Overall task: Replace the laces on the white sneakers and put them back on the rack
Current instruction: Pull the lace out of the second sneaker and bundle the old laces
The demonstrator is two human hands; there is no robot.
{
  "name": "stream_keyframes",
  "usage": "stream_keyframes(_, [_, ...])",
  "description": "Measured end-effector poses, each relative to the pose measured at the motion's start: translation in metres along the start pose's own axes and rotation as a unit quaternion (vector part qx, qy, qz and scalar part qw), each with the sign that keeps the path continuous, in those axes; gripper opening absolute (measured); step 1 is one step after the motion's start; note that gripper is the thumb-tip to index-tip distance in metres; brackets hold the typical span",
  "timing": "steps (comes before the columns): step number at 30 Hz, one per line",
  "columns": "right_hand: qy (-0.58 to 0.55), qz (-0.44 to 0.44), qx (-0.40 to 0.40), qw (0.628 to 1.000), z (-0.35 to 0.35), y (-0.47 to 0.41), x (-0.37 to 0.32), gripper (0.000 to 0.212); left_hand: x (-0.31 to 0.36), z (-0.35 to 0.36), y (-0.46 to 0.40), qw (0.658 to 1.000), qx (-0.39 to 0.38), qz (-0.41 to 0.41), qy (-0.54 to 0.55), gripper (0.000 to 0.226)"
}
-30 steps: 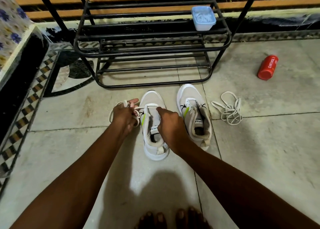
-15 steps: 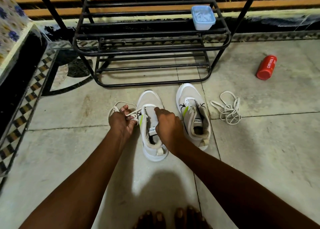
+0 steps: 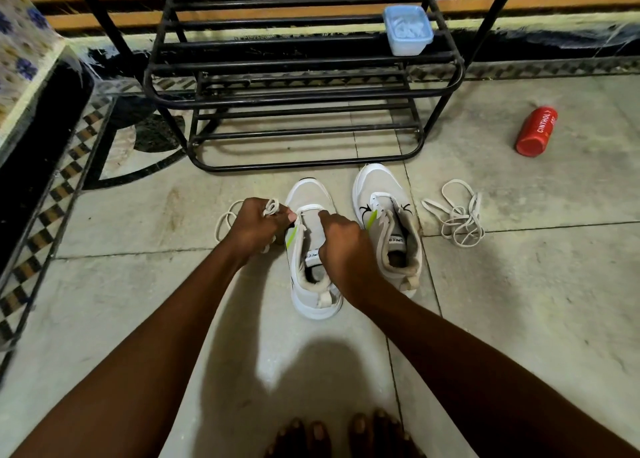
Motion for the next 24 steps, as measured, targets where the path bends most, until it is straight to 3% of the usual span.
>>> stream_keyframes(3, [-0.009,0.007,-0.001,1.000,0.000,-0.003,0.005,0.045,0.021,0.005,0.011,0.994,-0.025,0.088,-0.067,0.025])
stream_keyframes(6, [-0.011,0.026,-0.008,1.000,-0.001,-0.005,0.016,0.048,0.026,0.006,0.017,0.990,-0.022,0.106,-0.091,0.034])
stream_keyframes(10, [-0.009,0.019,-0.013,1.000,0.000,-0.006,0.018,0.051,0.014,-0.008,0.008,0.996,0.056,0.057,-0.031,0.019])
stream_keyframes(17, [-0.069,0.002,0.054,0.996,-0.003,-0.008,0.013,0.040,-0.011,-0.037,0.004,0.958,0.194,0.089,-0.191,0.009])
stream_keyframes(20, [-0.087,-0.014,0.081,0.993,-0.005,-0.009,0.011,0.041,-0.026,-0.038,0.004,0.944,0.207,0.082,-0.244,0.040])
stream_keyframes(22, [-0.090,-0.025,0.104,0.990,-0.010,-0.009,0.008,0.040,-0.037,-0.041,0.006,0.940,0.228,0.031,-0.254,0.059])
stream_keyframes(24, [-0.097,-0.030,0.121,0.987,-0.014,-0.009,0.007,0.039,-0.048,-0.047,0.005,0.940,0.242,-0.019,-0.240,0.062])
Point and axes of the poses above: each hand's wrist, its own y-axis away from the middle knuckle, its own z-axis out of the palm, x = y × z, the point moved 9 cm from there along -y, towards the middle knuckle, and after that the axes turned 15 degrees about -z, right-handed, at the moved point
